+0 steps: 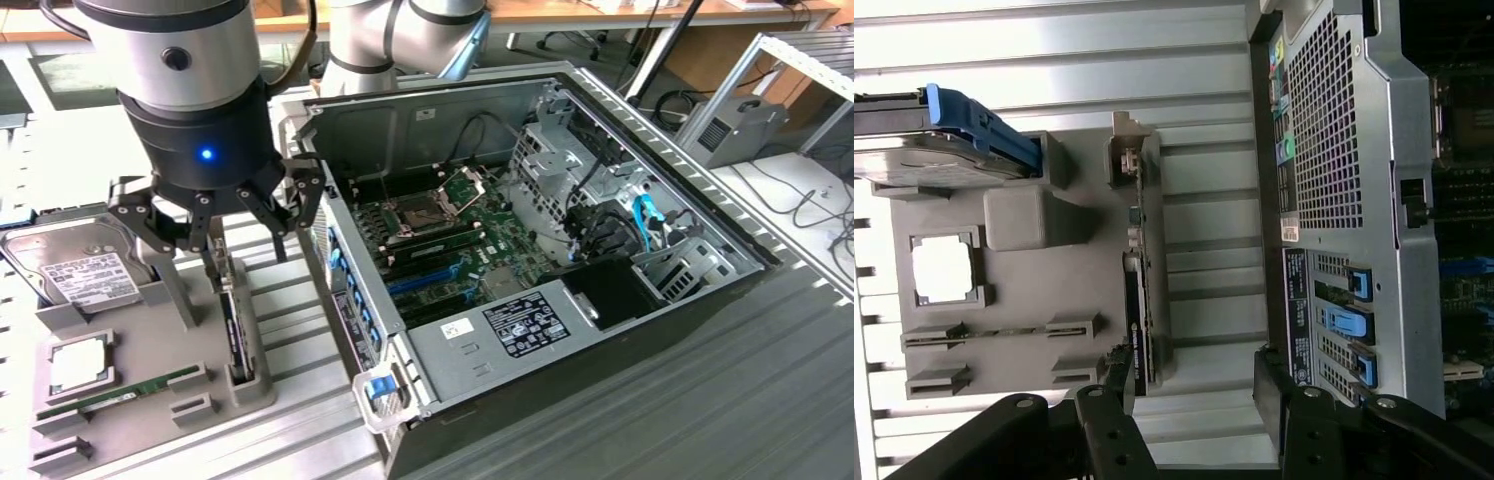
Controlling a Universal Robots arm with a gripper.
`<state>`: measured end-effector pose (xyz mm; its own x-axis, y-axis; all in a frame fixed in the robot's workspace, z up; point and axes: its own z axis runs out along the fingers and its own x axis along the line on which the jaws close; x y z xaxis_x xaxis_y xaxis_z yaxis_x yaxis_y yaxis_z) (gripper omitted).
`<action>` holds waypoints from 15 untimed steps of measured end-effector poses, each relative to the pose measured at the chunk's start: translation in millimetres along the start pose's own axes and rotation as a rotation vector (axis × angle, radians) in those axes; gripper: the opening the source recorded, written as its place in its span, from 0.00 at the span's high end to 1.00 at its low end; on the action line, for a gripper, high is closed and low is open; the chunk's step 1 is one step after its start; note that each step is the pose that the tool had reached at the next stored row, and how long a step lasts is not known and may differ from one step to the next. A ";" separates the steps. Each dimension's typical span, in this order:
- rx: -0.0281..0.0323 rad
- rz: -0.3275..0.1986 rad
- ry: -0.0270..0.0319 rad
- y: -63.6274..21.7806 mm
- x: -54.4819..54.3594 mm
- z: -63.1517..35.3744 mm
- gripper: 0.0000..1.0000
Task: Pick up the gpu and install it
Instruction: 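Pick up the gpu and move the gpu toward the slot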
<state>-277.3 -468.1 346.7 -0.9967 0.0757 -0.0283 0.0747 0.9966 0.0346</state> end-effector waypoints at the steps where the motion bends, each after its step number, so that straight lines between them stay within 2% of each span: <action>1: 0.0001 0.000 0.0000 0.0 0.0 0.2 0.40; 15: 0.0001 0.000 0.0000 -0.1 0.2 3.0 0.40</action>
<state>-277.3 -468.1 343.6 -0.9967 0.0756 -0.0282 0.0747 0.9966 0.0345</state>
